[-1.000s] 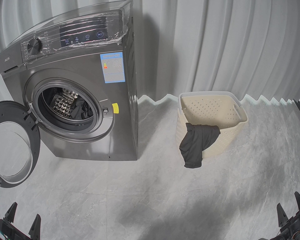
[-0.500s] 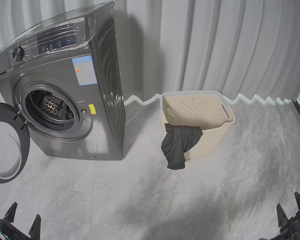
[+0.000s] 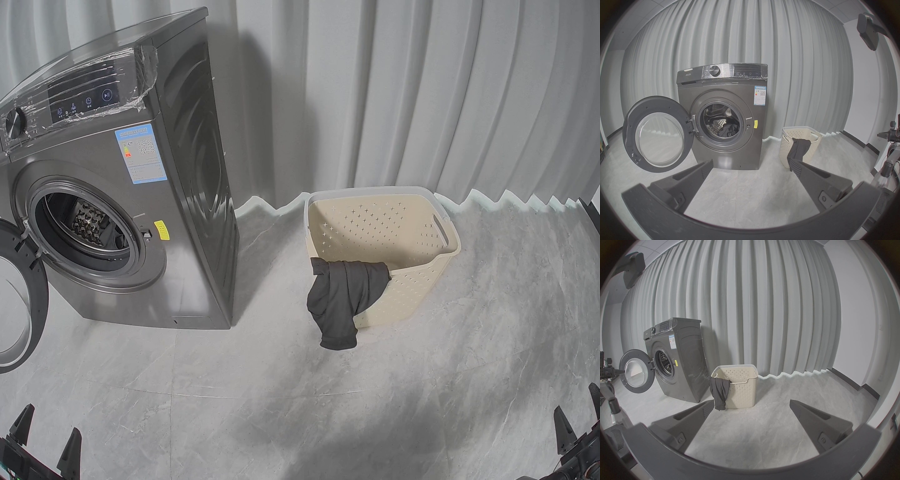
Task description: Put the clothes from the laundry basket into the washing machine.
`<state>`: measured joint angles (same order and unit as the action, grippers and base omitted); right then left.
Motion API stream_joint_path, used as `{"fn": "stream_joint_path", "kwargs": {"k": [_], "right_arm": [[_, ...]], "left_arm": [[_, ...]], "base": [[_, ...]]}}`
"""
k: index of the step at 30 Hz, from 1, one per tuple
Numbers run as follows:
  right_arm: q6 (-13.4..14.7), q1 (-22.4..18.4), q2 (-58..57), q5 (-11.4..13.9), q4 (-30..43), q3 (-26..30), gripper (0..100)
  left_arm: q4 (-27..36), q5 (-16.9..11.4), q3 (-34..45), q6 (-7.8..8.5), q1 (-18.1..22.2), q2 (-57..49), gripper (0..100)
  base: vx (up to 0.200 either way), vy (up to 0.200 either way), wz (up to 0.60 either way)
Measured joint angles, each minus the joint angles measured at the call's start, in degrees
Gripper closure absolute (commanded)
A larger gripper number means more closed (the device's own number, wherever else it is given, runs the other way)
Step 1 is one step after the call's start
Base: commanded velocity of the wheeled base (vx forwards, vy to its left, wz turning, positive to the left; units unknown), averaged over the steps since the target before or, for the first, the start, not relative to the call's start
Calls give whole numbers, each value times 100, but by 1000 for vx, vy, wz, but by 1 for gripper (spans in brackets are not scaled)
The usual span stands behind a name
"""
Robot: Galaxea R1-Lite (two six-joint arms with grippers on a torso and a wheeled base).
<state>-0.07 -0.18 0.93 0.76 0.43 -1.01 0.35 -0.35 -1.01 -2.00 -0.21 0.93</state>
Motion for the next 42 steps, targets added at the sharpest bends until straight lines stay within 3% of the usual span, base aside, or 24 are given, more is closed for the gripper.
{"fn": "stream_joint_path", "kwargs": {"k": [7, 13, 21, 25, 34, 42], "right_arm": [[21, 23, 45, 41, -138, -527, 0], [140, 274, 692, 162, -140, -981, 0], [508, 976, 2566, 291, -507, -1290, 0], [592, 1282, 3595, 373, -830, -1375, 0], [784, 1837, 5822, 474, -1849, -1565, 0], [926, 2242, 7374, 492, -2705, -1659, 0]], "left_arm": [[-2, 2, 0, -5, 5, 0, 0], [0, 0, 0, -10, 0, 0, 0], [-2, 4, 0, -18, 0, 0, 0], [-2, 4, 0, -18, 2, 0, 0], [-2, 0, 0, -21, 0, 0, 0], [0, 2, 0, -18, 0, 0, 0]], "base": [[200, 0, 0], [100, 0, 0], [0, 0, 0], [0, 0, 0], [0, -200, 0], [0, 0, 0]]}}
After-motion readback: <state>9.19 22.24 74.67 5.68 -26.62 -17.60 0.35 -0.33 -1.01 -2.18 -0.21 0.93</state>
